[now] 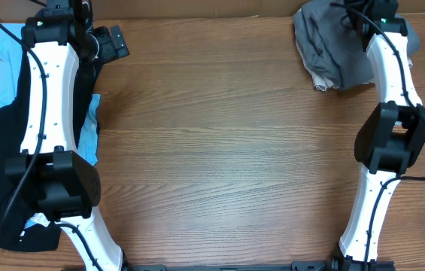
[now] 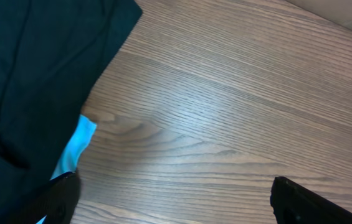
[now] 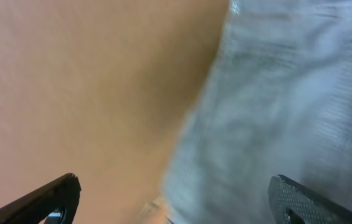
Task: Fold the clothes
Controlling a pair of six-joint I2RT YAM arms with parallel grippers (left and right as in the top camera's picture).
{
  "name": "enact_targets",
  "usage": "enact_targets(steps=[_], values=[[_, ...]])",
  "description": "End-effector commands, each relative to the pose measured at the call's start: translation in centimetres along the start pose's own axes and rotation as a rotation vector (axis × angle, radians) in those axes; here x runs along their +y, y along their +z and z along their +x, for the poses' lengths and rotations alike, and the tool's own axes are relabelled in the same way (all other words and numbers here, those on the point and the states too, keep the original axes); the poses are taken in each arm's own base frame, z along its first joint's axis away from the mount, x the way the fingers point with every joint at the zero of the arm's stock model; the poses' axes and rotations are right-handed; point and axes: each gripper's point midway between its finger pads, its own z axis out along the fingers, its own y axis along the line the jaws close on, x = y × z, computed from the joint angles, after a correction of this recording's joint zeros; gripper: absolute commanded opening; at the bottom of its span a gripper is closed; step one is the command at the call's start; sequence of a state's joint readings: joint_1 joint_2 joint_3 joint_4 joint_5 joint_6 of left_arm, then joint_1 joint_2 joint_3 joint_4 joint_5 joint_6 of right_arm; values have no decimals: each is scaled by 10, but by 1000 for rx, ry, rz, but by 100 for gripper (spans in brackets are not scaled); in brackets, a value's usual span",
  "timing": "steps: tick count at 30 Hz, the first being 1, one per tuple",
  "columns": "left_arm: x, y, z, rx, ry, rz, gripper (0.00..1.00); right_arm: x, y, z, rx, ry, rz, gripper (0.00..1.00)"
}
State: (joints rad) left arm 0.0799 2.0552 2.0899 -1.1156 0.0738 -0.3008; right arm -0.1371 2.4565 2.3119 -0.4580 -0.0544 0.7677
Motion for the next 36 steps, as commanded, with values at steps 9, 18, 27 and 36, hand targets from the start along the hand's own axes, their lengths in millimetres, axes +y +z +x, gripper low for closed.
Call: enact_targets(steps=[9, 18, 27, 36], values=[[-10, -11, -5, -32, -5, 15, 100, -16, -99, -25, 56, -454, 288, 100], [-10, -11, -5, -31, -4, 15, 100, 19, -164, -2, 161, -538, 237, 100], [-10, -11, -5, -31, -5, 14, 100, 84, -291, 10, 186, -634, 20, 100], [-10, -11, -5, -31, -5, 14, 100, 81, -356, 24, 232, -634, 4, 100]])
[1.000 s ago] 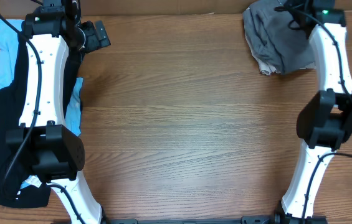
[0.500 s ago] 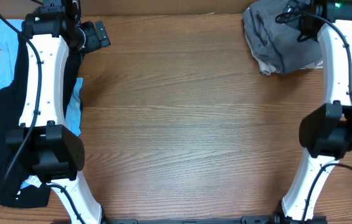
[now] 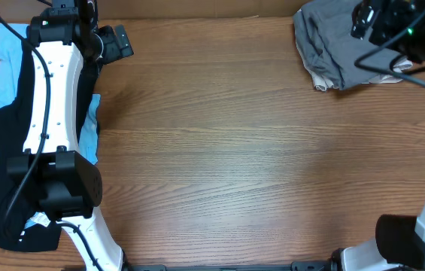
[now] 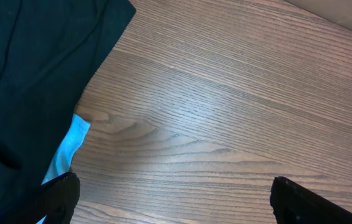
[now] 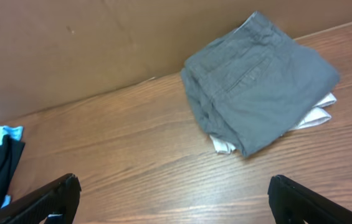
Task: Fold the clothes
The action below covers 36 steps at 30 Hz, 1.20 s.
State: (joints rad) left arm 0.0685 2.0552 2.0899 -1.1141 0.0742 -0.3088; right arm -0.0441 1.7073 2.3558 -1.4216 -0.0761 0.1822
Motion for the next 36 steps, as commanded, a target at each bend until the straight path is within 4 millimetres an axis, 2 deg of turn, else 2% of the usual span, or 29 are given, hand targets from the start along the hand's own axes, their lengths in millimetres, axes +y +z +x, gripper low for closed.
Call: enact_targets(steps=[1, 5, 9, 18, 30, 33, 36], values=[[-4, -12, -7, -32, -7, 8, 100, 3, 9, 3, 27, -11, -12, 100], [-4, -12, -7, -33, -7, 8, 100, -1, 9, 18, 86, -5, 4, 100], [-4, -12, -6, -32, -6, 9, 100, -14, 7, 33, 146, -5, 68, 100], [-4, -12, -7, -32, -7, 8, 100, -15, 5, 45, 194, -13, 74, 100], [-4, -12, -7, -32, -7, 9, 100, 14, -14, 12, -85, -70, -26, 100], [-4, -12, -7, -33, -7, 8, 100, 18, -17, 16, -164, -81, -56, 100], [-4, -12, -7, -32, -7, 9, 100, 17, -18, 30, -234, -89, -81, 100]])
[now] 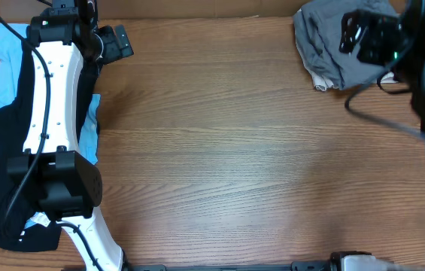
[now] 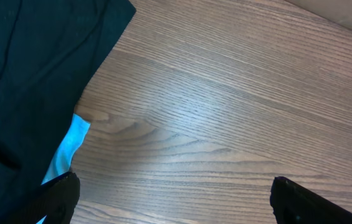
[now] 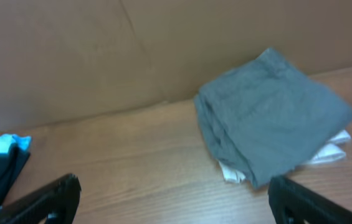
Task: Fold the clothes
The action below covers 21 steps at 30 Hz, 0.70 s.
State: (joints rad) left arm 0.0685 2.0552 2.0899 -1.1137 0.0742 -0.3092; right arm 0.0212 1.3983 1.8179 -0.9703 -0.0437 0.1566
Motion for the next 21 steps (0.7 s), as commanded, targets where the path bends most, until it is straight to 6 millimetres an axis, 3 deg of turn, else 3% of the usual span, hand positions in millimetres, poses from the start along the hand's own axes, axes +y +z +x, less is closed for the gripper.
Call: enact_targets(steps=[1, 14, 19, 21], values=[[-4, -12, -7, -32, -6, 9, 100, -1, -16, 24, -48, -9, -14, 100], [-4, -12, -7, -32, -6, 8, 100, -29, -39, 154, -326, -26, -83, 100], [-4, -12, -7, -32, -6, 9, 100, -37, -44, 193, -429, -32, -101, 100], [-4, -12, -7, -32, -6, 8, 100, -38, -46, 199, -478, -31, -108, 100]])
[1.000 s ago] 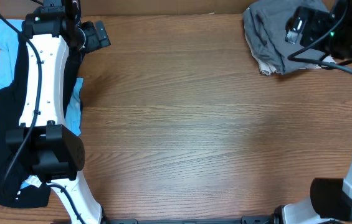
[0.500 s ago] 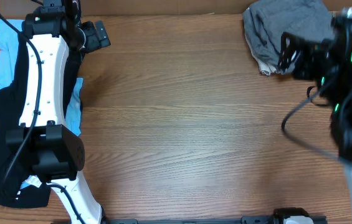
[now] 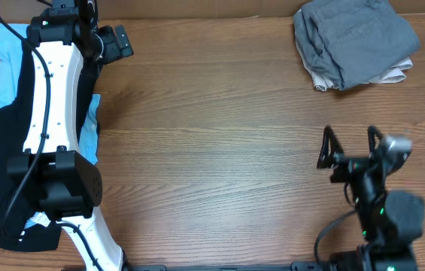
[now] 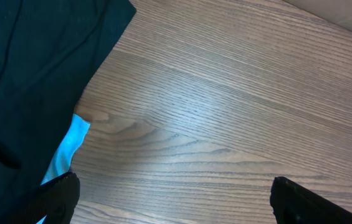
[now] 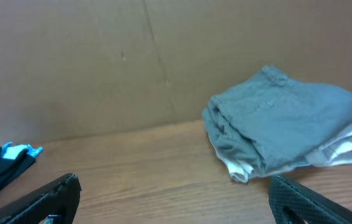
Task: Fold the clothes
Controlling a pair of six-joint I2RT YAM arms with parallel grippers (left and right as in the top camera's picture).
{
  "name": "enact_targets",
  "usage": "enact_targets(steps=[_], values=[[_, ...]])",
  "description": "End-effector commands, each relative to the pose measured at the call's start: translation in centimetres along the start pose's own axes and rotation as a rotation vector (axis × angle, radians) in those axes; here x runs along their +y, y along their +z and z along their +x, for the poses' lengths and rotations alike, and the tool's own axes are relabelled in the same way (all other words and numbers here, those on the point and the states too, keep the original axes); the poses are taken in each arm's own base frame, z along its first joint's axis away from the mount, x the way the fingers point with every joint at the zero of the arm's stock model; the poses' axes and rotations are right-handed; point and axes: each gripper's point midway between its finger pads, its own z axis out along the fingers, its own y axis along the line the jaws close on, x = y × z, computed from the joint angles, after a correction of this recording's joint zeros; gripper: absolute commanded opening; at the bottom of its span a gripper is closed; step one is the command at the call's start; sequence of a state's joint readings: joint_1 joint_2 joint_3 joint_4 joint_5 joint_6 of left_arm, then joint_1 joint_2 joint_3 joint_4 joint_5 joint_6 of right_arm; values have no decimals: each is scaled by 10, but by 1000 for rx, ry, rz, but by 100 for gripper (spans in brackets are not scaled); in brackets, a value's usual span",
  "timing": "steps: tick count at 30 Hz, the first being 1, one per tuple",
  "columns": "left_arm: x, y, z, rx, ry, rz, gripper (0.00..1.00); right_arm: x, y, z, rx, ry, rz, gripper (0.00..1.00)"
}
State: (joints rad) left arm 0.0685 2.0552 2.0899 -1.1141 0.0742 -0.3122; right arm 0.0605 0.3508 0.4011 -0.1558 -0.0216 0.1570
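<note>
A folded grey garment [image 3: 355,38] lies on a white one [image 3: 394,75] at the table's back right, and also shows in the right wrist view [image 5: 281,140]. A heap of black and light blue clothes [image 3: 5,143] covers the left edge, partly hidden under my left arm. Its black cloth [image 4: 32,68] and blue corner [image 4: 70,146] show in the left wrist view. My left gripper [image 3: 114,41] is open beside that heap, over bare wood [image 4: 176,199]. At the front right my right gripper [image 3: 350,144] is open and empty [image 5: 176,199], well short of the grey pile.
A brown cardboard wall [image 5: 101,62] runs along the table's back edge. Bare wooden tabletop [image 3: 220,150] stretches between the two clothes piles. My left arm's white links [image 3: 47,98] lie over the left heap.
My right arm has gone from above the grey pile at the back right to the front right of the table. The grey pile now shows in full from overhead. The left arm has not moved.
My right gripper was first open right against the grey folded pile. At the two later moments it stood back from the pile, which lay folded in its view. It is now at the front right, still open. The left gripper stayed open beside the black and blue heap throughout.
</note>
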Motion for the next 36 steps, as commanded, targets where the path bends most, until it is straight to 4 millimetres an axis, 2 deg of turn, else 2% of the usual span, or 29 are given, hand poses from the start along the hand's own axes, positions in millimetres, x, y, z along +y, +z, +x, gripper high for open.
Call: enact_targets(steps=[1, 8, 15, 21, 31, 34, 36], values=[[-4, -12, -7, -32, -3, 9, 100, -5, -7, 10, -76, -2, 7, 100], [-4, -12, -7, -32, -3, 9, 100, -5, -17, 6, -244, -2, -22, 100], [-4, -12, -7, -32, -3, 9, 100, -4, -24, 6, -294, 2, -36, 100], [-4, -12, -7, -32, -3, 9, 100, -6, -24, 14, -309, 1, -41, 100], [-4, -12, -7, -32, -3, 9, 100, -14, -14, 46, -220, 1, -20, 100], [-4, -12, -7, -32, -3, 8, 100, -17, -11, 62, -155, 1, -6, 100], [-4, -12, -7, -32, -3, 9, 100, -20, -9, 80, -79, 1, 2, 100]])
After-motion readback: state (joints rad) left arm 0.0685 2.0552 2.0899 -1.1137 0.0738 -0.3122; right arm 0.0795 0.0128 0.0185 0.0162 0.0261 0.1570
